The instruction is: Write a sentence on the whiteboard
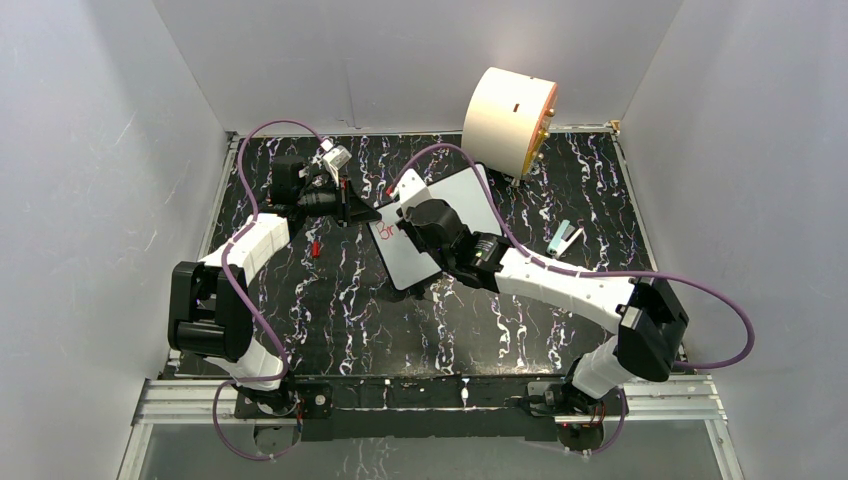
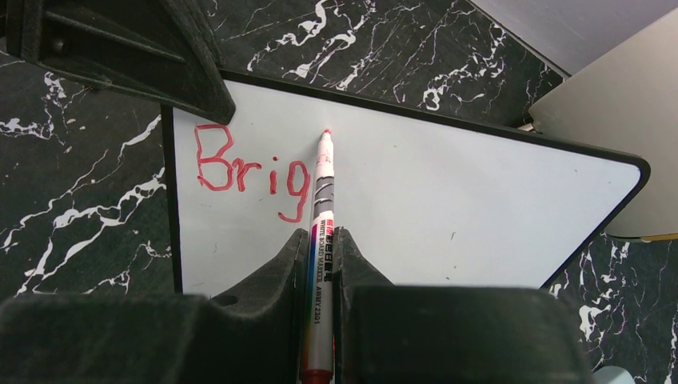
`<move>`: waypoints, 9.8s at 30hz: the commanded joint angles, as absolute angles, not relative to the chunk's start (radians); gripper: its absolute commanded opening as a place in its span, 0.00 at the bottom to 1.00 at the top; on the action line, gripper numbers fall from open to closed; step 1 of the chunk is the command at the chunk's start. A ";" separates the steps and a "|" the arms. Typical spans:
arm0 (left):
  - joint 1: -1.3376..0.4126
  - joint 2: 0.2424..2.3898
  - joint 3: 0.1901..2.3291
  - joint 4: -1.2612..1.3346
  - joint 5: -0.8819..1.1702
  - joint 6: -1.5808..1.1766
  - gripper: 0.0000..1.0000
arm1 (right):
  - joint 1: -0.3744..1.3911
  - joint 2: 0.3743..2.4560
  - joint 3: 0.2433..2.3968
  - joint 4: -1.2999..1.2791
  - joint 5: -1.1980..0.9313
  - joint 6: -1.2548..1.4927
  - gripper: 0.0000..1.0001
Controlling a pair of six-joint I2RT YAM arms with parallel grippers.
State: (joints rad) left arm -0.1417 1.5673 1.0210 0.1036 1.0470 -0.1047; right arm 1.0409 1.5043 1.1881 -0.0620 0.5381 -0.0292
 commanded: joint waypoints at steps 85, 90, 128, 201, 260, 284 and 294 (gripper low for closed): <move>-0.161 1.599 1.017 0.032 1.024 -0.074 0.00 | 1.034 1.454 1.136 -0.100 0.571 0.050 0.00; -0.161 1.599 1.018 0.031 1.023 -0.075 0.00 | 1.035 1.450 1.131 -0.120 0.565 0.061 0.00; -0.161 1.600 1.022 0.022 1.015 -0.071 0.00 | 1.021 1.395 1.097 -0.058 0.578 0.038 0.00; -0.163 1.600 1.021 0.018 1.022 -0.062 0.00 | 1.005 1.458 1.135 -0.041 0.596 0.010 0.00; -0.162 1.602 1.022 0.015 1.022 -0.060 0.00 | 0.983 1.447 1.139 -0.079 0.502 0.016 0.00; -0.163 1.605 1.023 0.015 1.020 -0.060 0.00 | 0.983 1.429 1.122 -0.125 0.531 0.024 0.00; -0.163 1.605 1.023 0.014 1.018 -0.059 0.00 | 0.983 1.429 1.127 -0.136 0.543 0.020 0.00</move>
